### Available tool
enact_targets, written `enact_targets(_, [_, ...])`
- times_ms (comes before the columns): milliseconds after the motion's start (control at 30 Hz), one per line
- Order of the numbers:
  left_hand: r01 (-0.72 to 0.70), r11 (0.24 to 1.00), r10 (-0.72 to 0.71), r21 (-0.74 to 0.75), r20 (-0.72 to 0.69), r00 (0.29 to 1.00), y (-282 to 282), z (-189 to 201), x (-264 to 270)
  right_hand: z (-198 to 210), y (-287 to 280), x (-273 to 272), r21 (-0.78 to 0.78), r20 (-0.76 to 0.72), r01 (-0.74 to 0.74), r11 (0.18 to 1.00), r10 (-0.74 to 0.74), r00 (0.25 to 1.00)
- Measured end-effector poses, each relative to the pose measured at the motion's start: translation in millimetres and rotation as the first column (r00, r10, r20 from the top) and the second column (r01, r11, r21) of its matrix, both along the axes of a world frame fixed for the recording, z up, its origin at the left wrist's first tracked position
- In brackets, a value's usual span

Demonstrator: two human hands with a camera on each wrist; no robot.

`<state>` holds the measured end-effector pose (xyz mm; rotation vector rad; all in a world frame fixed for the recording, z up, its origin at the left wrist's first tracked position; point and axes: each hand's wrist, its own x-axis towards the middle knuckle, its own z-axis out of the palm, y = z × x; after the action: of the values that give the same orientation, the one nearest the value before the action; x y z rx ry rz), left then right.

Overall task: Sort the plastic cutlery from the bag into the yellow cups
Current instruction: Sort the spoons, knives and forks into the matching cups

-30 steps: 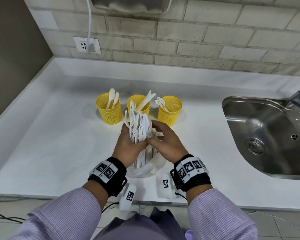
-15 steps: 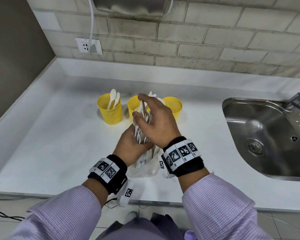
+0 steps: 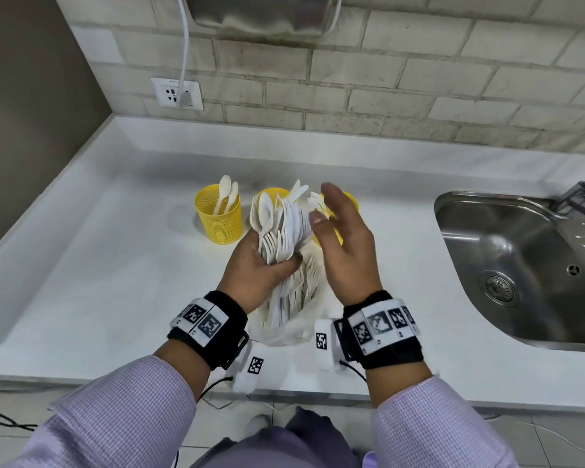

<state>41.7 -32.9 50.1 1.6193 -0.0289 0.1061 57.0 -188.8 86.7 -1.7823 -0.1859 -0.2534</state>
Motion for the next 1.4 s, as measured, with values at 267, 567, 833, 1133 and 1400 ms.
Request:
enact_targets(267, [0.041,0.986,-0.036,-0.163,0.032,0.999,-12,25,0,-39,8,-17,0.442,-0.274,-0.473,0.762,0.617,0.738])
enact_targets(567, [0.087,0.996,-0.087,0.002,0.058,0.995,-7,36,-2,-22,7,-7,0.468,-0.362,-0.521,0.714,0.693,0.624])
enact_targets(833, [0.277,0.96,-0.277,0.041,-0.011,0.961,-4,63,-11,-20,0,4,0.342,-0.425,-0.421,0.84,0.538,0.728])
enact_targets(1133, [0.102,0.994,-0.1,-0.027,0.064,0.993,-22,64,8,4,5,13,0.408,-0.323,-0.517,0.752,0.649,0.689])
enact_targets(1400, [-0.077,0.974,0.105,-0.213,0.125,0.987,-36,80,20,0,-21,24,0.855,-0.364,-0.144,0.499,0.773,0.519])
